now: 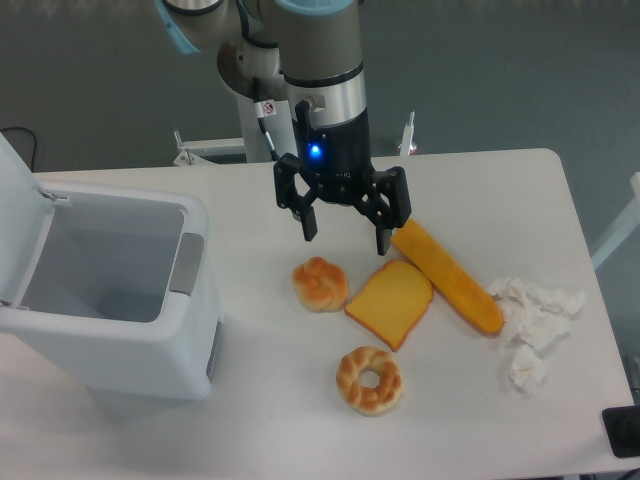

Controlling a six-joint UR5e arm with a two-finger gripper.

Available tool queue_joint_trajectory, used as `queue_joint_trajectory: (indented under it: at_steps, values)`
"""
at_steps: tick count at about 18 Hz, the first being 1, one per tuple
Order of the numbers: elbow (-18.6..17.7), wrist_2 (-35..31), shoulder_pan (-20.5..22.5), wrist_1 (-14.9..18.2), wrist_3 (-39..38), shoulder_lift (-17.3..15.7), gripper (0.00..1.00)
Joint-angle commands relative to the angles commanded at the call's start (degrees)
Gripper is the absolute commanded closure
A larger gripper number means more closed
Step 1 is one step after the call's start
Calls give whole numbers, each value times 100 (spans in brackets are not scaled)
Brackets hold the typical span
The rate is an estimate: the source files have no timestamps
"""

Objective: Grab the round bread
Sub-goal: 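Lower the open gripper toward the round golden bun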

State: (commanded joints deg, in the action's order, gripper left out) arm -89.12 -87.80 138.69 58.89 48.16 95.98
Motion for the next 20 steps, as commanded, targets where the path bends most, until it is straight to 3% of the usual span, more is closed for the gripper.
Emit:
queue_joint_trajectory:
  at_steps: [20]
  values:
    - [-97, 79, 18, -26, -26, 97, 0]
